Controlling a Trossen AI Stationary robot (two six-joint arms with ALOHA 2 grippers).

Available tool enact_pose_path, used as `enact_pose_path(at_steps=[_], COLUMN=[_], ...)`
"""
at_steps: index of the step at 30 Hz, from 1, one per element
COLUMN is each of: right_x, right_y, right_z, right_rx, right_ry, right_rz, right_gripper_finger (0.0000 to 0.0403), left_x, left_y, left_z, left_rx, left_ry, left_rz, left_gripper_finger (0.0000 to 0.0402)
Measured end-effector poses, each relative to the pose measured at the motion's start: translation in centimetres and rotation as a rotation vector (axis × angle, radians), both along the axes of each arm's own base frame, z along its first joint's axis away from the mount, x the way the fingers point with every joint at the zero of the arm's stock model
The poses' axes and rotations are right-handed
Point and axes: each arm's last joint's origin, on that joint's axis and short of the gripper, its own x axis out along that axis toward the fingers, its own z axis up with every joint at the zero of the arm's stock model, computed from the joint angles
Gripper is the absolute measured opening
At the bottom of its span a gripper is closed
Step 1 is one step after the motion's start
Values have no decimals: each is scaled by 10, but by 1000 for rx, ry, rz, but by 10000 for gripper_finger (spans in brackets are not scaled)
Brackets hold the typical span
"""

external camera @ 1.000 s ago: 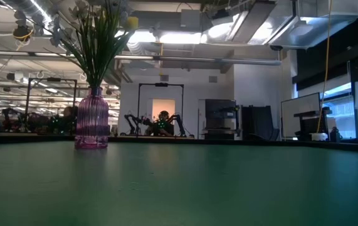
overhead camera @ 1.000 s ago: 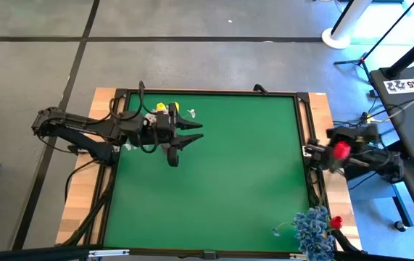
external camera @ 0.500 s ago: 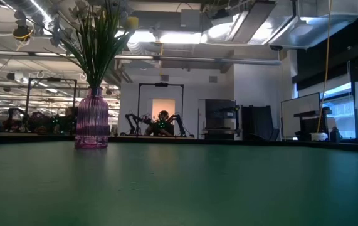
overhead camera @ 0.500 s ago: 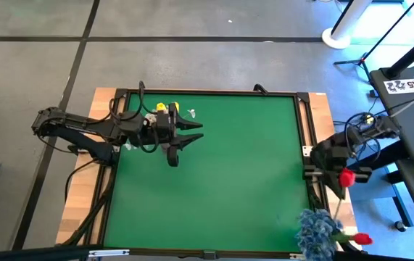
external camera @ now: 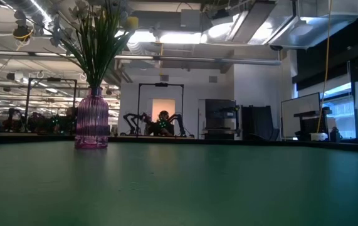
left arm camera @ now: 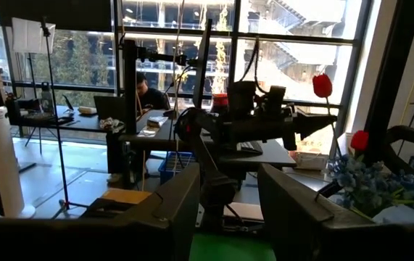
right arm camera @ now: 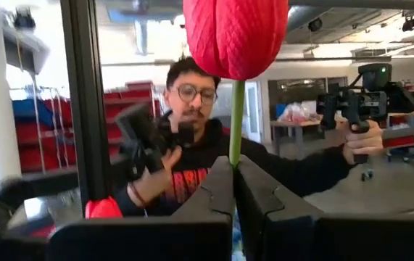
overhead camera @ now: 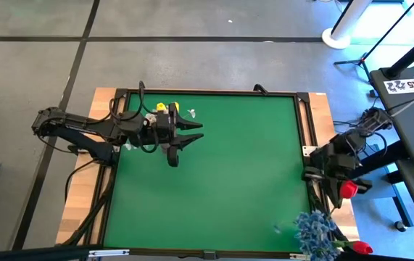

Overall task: Sort flowers into vase by color
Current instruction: Put the red flower into the blue vase

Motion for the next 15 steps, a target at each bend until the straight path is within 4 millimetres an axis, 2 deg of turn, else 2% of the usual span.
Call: enact_pose_path(at_steps=[3, 8, 15], right_x=[-1, -3, -12], right_y=[2, 8, 17], right_z=[3, -4, -9], right_rx=[-67, -161, -211], right_ry=[-9, -15, -7], right_rz=[-19, -39, 59], right_gripper_finger=[0, 0, 8], left_x=[0, 0, 0], left_y=[0, 0, 0], left_z=[0, 0, -2], left_rx=[0, 1, 3], left_ry=[0, 4, 20], left_rz=[0, 0, 0], left_gripper_finger=[137, 137, 137])
